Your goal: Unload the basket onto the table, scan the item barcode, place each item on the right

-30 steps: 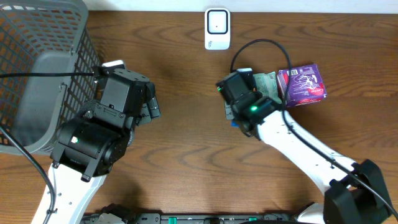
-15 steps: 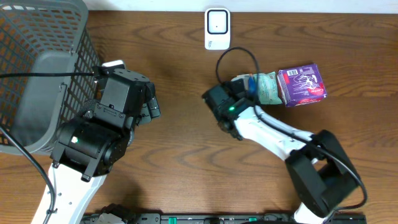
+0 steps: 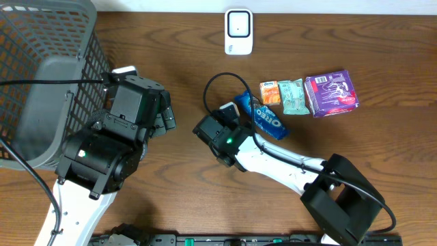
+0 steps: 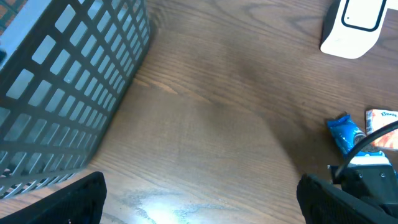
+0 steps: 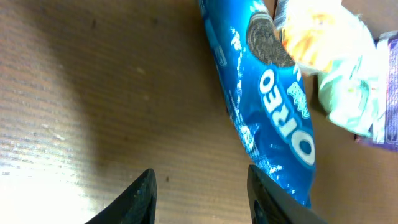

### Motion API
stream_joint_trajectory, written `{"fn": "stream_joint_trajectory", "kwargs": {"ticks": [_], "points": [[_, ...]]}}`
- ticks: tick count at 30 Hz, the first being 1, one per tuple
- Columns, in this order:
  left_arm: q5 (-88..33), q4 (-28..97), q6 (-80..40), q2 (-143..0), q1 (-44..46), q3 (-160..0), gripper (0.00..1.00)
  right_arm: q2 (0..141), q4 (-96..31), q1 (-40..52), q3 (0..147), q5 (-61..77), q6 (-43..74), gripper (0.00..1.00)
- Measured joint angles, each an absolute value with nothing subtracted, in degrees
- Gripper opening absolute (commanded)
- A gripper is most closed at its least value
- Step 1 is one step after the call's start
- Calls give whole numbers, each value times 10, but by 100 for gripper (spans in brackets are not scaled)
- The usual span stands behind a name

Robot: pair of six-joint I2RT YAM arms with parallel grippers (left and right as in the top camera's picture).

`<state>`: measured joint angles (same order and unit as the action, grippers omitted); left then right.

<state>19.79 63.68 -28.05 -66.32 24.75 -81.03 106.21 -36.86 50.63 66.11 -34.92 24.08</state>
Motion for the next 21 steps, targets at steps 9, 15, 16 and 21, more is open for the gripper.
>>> {"fn": "stream_joint_trajectory", "kwargs": {"ticks": [9,15,16,21], "points": [[198,637,-281,-663,248,-810,98,1062,-399,452,731,-292,223,68],[198,637,-281,-663,248,-810,98,1066,-363,423,724,-261,140,68],[198,637,-281,-663,248,-810,98,1069,-358,418,722,-259,134,68],[198,637,-281,-663,248,-810,98,1112,-332,392,714,-252,114,67]]}}
